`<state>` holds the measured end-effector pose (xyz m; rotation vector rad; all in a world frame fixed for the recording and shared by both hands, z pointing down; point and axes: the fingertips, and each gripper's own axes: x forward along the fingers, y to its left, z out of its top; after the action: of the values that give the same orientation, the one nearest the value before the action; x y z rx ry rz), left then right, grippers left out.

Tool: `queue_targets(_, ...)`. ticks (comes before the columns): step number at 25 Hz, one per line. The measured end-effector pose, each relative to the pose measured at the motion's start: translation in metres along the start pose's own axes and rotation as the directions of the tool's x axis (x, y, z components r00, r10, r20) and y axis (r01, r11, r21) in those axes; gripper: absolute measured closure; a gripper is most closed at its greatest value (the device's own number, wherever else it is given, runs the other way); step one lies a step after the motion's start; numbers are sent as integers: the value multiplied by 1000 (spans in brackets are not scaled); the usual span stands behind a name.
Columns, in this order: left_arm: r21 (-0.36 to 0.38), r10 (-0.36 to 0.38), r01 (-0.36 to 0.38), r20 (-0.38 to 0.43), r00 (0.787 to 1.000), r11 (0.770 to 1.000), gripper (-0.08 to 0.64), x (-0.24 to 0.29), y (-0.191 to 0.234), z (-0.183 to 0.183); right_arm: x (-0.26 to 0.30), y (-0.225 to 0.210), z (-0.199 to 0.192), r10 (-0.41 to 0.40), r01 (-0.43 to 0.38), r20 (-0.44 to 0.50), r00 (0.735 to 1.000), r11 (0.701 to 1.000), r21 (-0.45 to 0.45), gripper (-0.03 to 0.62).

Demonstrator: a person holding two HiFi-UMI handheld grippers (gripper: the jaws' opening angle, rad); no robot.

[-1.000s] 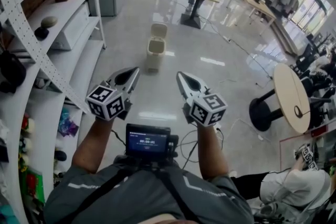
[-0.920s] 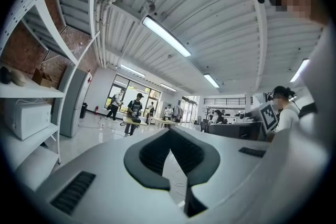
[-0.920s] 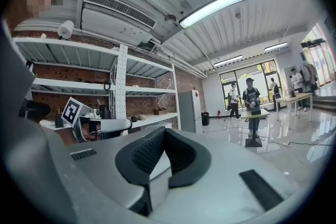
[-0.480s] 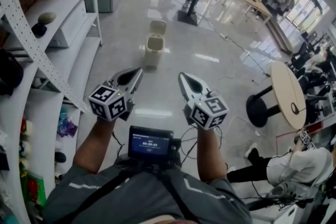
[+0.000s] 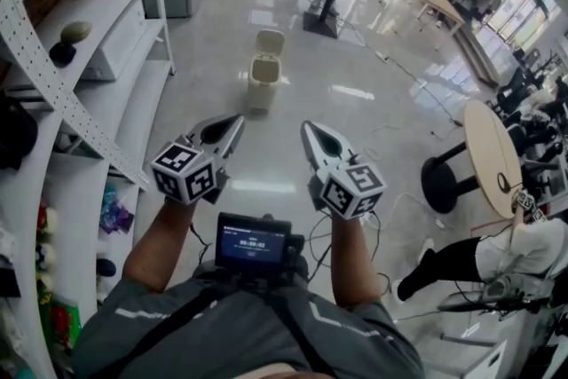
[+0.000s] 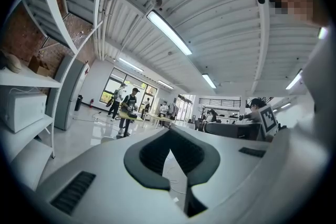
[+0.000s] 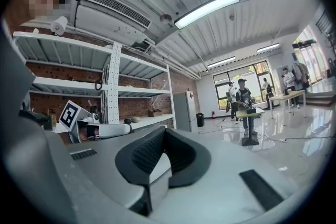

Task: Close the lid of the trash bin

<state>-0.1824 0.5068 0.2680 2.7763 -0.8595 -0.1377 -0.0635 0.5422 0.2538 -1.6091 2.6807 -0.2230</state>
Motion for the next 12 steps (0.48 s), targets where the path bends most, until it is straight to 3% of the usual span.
queue_targets(12, 50, 73, -73, -4, 997, 996, 565, 76, 42, 24, 52, -86, 20, 23, -24, 18, 1000, 999, 43, 591)
